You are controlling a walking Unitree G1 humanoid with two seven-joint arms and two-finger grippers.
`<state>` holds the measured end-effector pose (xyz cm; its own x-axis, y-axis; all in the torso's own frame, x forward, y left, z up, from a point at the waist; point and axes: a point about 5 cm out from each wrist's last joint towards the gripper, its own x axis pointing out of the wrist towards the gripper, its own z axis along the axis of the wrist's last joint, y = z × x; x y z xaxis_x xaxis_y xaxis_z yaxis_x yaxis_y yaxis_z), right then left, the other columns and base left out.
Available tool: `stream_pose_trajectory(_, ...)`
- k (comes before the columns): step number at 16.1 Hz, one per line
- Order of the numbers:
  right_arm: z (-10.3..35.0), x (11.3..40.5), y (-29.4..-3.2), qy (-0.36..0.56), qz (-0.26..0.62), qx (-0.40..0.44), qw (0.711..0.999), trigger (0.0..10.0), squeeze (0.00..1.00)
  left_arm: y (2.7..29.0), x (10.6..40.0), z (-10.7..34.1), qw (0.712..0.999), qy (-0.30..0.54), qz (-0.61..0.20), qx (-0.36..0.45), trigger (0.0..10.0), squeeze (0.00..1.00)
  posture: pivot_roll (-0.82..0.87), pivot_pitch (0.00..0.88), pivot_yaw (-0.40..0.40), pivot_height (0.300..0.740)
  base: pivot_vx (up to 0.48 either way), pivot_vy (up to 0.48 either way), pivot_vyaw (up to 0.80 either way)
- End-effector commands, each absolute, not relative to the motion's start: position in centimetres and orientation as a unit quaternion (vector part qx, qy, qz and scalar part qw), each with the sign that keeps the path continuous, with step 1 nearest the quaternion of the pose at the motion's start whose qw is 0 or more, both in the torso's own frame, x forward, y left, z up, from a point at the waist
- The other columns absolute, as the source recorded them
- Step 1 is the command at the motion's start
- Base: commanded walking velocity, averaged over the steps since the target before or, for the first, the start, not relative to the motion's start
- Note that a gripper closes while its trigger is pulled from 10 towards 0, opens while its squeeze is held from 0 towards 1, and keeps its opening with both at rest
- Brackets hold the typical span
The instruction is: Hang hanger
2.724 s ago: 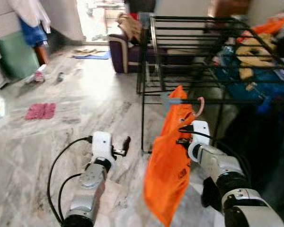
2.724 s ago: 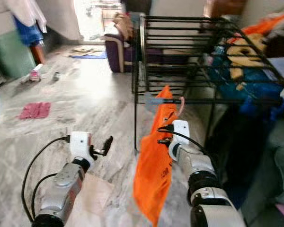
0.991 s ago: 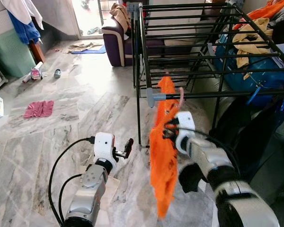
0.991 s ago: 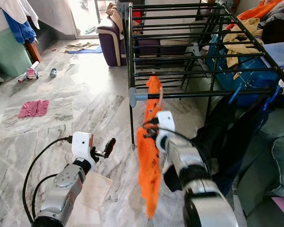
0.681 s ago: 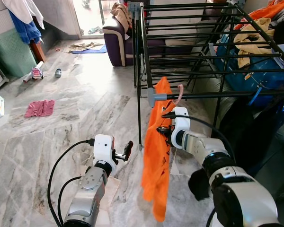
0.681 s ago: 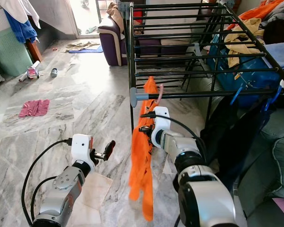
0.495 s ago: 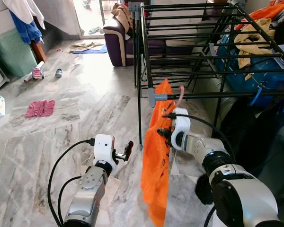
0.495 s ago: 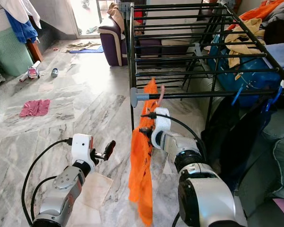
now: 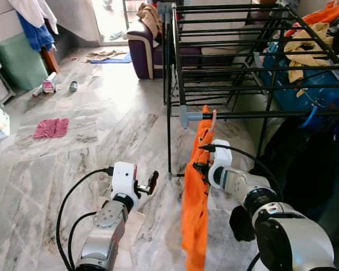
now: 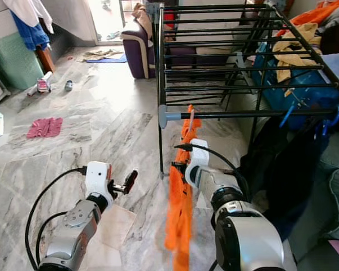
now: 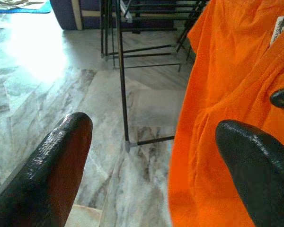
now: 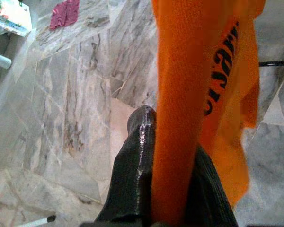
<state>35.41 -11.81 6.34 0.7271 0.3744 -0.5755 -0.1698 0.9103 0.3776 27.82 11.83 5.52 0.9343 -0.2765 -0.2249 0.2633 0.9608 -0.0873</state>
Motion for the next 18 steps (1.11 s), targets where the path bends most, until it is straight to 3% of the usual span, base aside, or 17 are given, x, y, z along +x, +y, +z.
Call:
stream_pose_trajectory(1, 6.1, 35.3, -12.0, 0.341, 0.143, 0.153, 0.917, 10.0, 0.0, 12.0, 28.0, 5.9, 0.984, 0.115, -0.135, -0.022, 10.0, 0.0, 0.07, 0.0, 0.01, 0.74, 0.0, 0.0, 0.0)
stream_pose_trajectory(6, 5.5, 34.9, -12.3, 0.32, 0.149, 0.126, 0.927, 10.0, 0.0, 12.0, 28.1, 5.9, 0.985, 0.115, -0.13, -0.022, 10.0, 0.0, 0.07, 0.0, 0.007, 0.74, 0.0, 0.0, 0.0)
stream_pose_trajectory(7, 5.4, 34.9, -12.4, 0.318, 0.146, 0.125, 0.928, 10.0, 0.87, 12.0, 28.1, 5.9, 0.984, 0.116, -0.13, -0.021, 10.0, 0.0, 0.07, 0.0, 0.007, 0.74, 0.0, 0.0, 0.0)
stream_pose_trajectory(8, 5.3, 34.8, -12.8, 0.306, 0.139, 0.124, 0.934, 10.0, 1.0, 11.9, 28.1, 5.9, 0.984, 0.117, -0.132, -0.022, 10.0, 0.0, 0.06, 0.0, 0.011, 0.74, 0.0, 0.0, 0.0)
stream_pose_trajectory(15, 6.3, 35.2, -14.1, 0.216, 0.111, 0.065, 0.968, 10.0, 1.0, 11.7, 28.2, 5.7, 0.983, 0.121, -0.136, -0.014, 10.0, 0.0, 0.05, 0.0, 0.013, 0.74, 0.0, 0.0, 0.0)
stream_pose_trajectory(18, 6.5, 34.7, -15.3, 0.18, 0.096, 0.032, 0.978, 10.0, 1.0, 12.8, 29.2, 6.2, 0.986, 0.119, -0.119, -0.01, 10.0, 0.0, 0.06, 0.0, 0.012, 0.74, 0.0, 0.0, 0.0)
